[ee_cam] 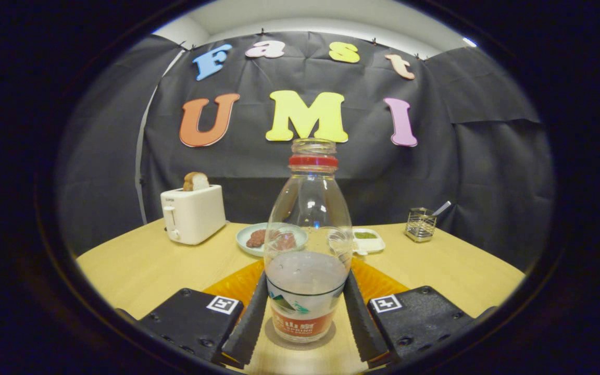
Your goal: Take the bottle from table, then pour the juice into the cup, finally place the bottle on the coaster
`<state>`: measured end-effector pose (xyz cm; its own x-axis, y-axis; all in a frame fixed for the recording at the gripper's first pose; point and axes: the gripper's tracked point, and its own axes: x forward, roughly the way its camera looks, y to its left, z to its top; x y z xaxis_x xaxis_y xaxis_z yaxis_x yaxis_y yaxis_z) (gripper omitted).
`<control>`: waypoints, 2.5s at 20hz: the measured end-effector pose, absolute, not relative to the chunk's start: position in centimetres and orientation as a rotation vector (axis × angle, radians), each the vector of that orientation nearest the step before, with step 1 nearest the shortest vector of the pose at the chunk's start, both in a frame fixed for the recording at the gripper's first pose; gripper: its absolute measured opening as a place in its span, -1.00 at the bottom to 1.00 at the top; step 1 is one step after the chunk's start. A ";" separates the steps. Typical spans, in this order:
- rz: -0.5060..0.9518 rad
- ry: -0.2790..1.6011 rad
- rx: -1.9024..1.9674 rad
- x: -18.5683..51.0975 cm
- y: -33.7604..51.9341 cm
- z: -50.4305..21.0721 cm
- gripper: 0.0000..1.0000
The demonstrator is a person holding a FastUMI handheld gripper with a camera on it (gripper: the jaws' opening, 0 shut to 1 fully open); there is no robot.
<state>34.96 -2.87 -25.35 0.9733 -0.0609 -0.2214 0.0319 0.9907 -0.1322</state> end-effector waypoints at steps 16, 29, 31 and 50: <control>-0.047 0.225 -0.144 34.5 -2.6 -27.3 1.00; -0.034 0.166 -0.142 29.6 -1.4 -19.3 1.00; -0.027 0.161 -0.139 28.2 -1.0 -17.8 1.00; -0.038 0.129 -0.117 6.0 -1.5 -5.4 1.00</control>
